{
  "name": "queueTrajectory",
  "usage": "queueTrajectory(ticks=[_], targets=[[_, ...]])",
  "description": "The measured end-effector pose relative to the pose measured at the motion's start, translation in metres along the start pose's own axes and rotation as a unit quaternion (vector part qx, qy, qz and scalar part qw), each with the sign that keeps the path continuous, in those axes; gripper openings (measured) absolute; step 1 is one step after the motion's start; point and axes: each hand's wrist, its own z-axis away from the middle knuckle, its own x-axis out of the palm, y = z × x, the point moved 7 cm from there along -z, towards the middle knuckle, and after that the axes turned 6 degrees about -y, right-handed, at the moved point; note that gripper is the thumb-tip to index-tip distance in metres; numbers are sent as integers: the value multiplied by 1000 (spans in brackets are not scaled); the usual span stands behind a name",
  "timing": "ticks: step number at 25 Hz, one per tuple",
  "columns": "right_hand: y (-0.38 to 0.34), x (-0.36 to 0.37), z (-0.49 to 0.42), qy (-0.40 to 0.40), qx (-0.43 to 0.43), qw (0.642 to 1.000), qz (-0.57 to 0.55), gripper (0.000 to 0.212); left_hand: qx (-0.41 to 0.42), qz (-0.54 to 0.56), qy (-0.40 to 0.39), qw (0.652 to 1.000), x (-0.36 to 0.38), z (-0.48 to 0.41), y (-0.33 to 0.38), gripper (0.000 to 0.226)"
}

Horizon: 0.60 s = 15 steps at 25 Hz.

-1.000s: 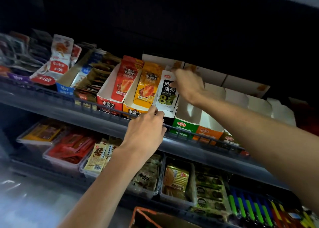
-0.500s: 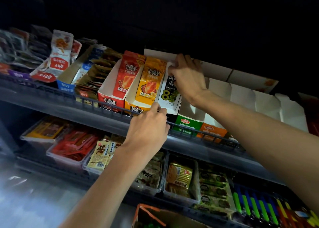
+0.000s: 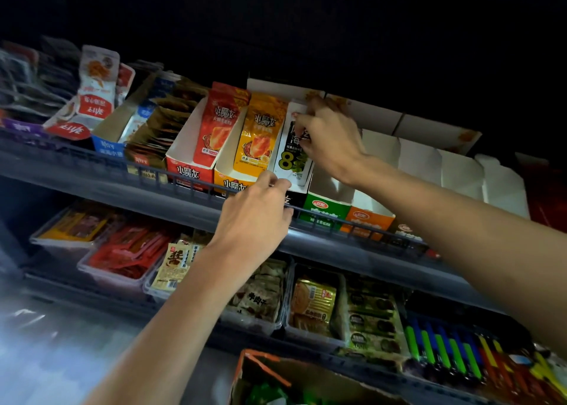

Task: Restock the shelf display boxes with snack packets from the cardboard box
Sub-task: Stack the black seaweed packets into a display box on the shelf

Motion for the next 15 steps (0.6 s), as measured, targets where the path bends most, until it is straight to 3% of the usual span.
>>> queueTrajectory(ticks=[4, 7, 12, 15], targets=[[3, -17, 34, 5, 10, 996, -87, 16, 1, 75, 49, 996, -10, 14, 5, 31], [3, -25, 89, -43, 21, 978, -203, 14, -5, 90, 23, 996, 1, 21, 4, 18], [-32, 28, 222, -153, -3, 926, -345, 11, 22, 10, -239, 971, 96, 59, 3, 11], [-70, 123, 317, -365, 40, 835, -410, 15, 20, -33, -299, 953, 162, 93, -15, 20]])
